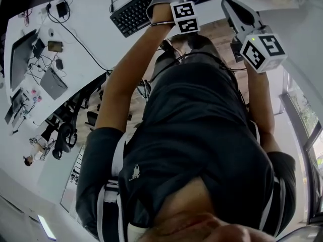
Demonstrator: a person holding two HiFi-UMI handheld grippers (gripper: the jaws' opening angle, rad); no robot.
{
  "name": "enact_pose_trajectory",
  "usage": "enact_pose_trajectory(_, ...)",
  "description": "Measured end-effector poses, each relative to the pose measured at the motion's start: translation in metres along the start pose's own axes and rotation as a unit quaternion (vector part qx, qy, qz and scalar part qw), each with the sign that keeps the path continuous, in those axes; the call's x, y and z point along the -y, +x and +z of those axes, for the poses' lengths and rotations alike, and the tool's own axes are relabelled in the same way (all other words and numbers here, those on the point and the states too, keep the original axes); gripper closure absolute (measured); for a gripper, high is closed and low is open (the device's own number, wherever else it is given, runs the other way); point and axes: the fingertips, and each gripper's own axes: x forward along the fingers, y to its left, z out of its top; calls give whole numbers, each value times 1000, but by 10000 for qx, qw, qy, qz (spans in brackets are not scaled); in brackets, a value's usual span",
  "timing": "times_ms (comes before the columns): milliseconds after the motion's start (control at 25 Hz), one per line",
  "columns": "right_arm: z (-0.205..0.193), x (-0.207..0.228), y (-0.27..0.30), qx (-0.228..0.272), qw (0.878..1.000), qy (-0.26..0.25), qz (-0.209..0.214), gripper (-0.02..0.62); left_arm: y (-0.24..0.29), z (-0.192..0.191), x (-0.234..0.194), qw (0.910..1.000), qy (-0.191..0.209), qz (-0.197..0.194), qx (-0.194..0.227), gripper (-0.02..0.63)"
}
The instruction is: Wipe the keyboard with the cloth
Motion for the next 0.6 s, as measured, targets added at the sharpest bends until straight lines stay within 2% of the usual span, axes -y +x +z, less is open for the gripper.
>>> enact_pose_trajectory(280, 1, -36, 13, -86, 9996, -196, 206, 584, -32, -103, 25, 9966, -766, 176, -233, 548)
enact_pose_trajectory(600, -1, -82, 30, -197, 9982, -417, 375, 584, -64, -213, 57, 9835, -1699, 347, -510, 548)
